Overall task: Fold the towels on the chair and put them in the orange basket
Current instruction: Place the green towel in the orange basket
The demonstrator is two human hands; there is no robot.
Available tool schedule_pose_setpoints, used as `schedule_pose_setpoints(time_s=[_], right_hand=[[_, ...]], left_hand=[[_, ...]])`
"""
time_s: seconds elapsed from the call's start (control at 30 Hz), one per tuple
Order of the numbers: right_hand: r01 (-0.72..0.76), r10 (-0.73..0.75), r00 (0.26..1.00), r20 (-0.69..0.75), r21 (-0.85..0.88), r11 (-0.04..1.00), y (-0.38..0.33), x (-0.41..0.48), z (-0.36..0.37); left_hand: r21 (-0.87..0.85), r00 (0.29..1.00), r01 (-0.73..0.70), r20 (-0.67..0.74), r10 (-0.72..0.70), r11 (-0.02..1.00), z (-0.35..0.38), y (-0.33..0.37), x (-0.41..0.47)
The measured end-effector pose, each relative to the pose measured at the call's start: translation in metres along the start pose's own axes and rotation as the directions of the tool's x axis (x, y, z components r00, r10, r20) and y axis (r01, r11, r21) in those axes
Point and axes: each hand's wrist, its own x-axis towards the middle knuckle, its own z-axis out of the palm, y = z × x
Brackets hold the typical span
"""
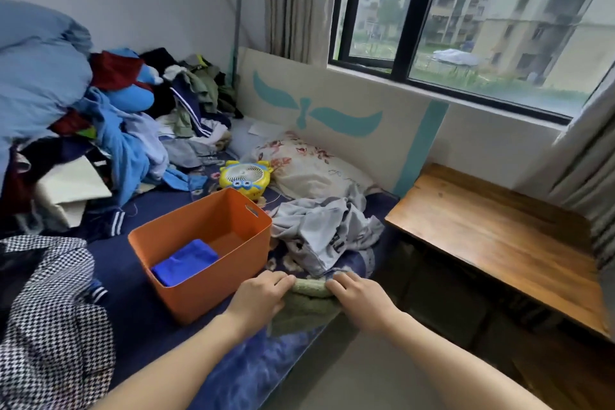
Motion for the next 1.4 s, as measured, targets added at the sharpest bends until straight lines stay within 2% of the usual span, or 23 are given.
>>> schedule_pose_setpoints(time_s=[0.33, 0.53, 0.63, 0.73, 0.9, 1.0, 1.1, 1.2, 1.3, 1.4], right_hand=[[0.215, -0.235, 0.959, 0.157, 0.132, 0.968, 0.074, 0.105, 0.055], [0.248, -0.296, 0.944, 0.149, 0.274, 0.929, 0.085, 0.196, 0.072], [0.329, -0.358, 0.930, 0.077, 0.256, 0.909, 0.087, 0.249, 0.077], [0.349, -0.386, 0.914, 0.120, 0.250, 0.903, 0.092, 0.299, 0.093], [0.262, -0.343, 0.902, 0.262, 0.299, 0.918, 0.099, 0.371, 0.129], [0.161, -0.300, 0.868, 0.395, 0.346, 0.924, 0.096, 0.409, 0.162], [0.108, -0.304, 0.824, 0.478, 0.393, 0.913, 0.096, 0.438, 0.198], [0.085, -0.297, 0.816, 0.496, 0.406, 0.910, 0.096, 0.465, 0.225], [0.049, -0.244, 0.840, 0.484, 0.381, 0.923, 0.093, 0.479, 0.248], [0.079, -0.238, 0.876, 0.419, 0.363, 0.928, 0.084, 0.472, 0.268]], left_hand=[[0.033, 0.963, 0.257, 0.078, -0.259, 0.966, 0.020, -0.055, 0.041], [0.058, 0.937, 0.348, -0.026, -0.347, 0.936, 0.011, -0.125, 0.052], [0.089, 0.924, 0.381, -0.082, -0.374, 0.921, 0.007, -0.171, 0.063], [0.046, 0.898, 0.433, -0.102, -0.427, 0.900, 0.007, -0.214, 0.077], [-0.037, 0.849, 0.526, -0.033, -0.528, 0.849, 0.029, -0.282, 0.095], [-0.090, 0.754, 0.656, 0.106, -0.648, 0.749, 0.052, -0.322, 0.103], [-0.111, 0.701, 0.712, 0.171, -0.692, 0.694, 0.077, -0.353, 0.110], [-0.115, 0.648, 0.761, 0.189, -0.738, 0.638, 0.098, -0.378, 0.114], [-0.120, 0.605, 0.796, 0.119, -0.787, 0.593, 0.117, -0.389, 0.112], [-0.151, 0.603, 0.793, 0.059, -0.796, 0.590, 0.142, -0.378, 0.104]])
